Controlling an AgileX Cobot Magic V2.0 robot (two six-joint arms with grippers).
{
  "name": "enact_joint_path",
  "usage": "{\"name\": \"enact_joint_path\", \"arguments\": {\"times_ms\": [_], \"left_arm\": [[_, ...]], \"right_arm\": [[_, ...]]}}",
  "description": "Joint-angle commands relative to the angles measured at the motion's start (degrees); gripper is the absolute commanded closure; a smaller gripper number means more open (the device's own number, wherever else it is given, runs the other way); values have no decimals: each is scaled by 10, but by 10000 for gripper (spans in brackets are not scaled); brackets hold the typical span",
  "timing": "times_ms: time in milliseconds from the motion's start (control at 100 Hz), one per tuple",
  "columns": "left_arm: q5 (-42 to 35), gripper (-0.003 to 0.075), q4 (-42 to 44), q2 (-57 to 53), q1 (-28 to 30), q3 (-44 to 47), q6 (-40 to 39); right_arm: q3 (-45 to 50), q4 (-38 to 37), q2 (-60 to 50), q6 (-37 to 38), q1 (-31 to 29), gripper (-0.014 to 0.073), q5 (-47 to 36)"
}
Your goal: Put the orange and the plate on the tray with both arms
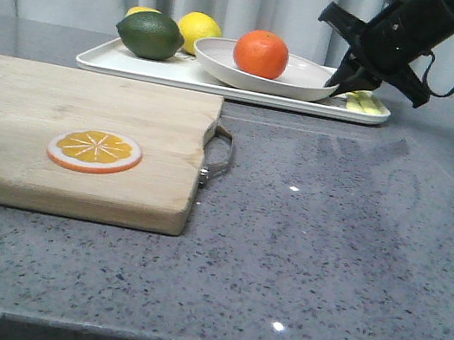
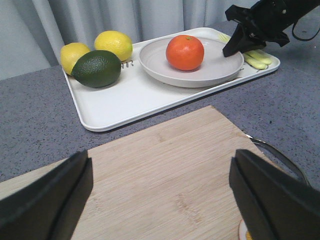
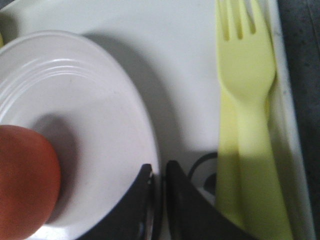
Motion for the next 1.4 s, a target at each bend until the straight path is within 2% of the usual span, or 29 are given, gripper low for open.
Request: {"name": "enact_joint_path", "arguments": {"times_ms": [0, 150, 340, 580, 770, 920, 1040, 1170, 1390], "left_arm": [[-27, 173, -1, -2, 2, -15, 0], [-27, 173, -1, -2, 2, -15, 0], [-27, 173, -1, -2, 2, -15, 0], [-27, 173, -1, -2, 2, -15, 0], [-27, 173, -1, -2, 2, -15, 0], [-27, 173, -1, -2, 2, -15, 0], [-27, 173, -1, -2, 2, -15, 0], [-27, 173, -1, -2, 2, -15, 0], [-27, 173, -1, -2, 2, -15, 0]], "right_arm": [[-20, 14, -38, -3, -1, 414, -14], [-20, 20, -43, -3, -1, 299, -14], [-30, 20, -62, -5, -3, 246, -17], [-58, 19, -117, -87, -3, 239, 10], [-57, 1, -186, -187, -3, 241, 94], [-47, -21, -248, -215, -3, 242, 128], [-7, -41, -314, -227, -3, 242, 131], [77, -52, -402, -241, -3, 242, 124], [289, -63, -579, -247, -3, 242, 23]]}}
